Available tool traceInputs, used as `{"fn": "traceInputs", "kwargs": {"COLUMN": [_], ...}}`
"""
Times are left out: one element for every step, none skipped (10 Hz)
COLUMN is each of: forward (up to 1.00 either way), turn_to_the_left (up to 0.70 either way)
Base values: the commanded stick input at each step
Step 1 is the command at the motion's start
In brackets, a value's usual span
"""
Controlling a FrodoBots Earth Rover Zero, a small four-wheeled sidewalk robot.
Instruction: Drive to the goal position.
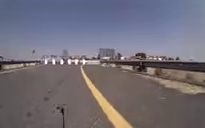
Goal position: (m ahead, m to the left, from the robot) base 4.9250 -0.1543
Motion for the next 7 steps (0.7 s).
{"fn": "traceInputs", "kwargs": {"forward": [1.00, 1.00, 1.00, 1.00, 1.00, 1.00, 1.00], "turn_to_the_left": [-0.01, -0.01, -0.01, -0.01, -0.01, -0.01, -0.01]}}
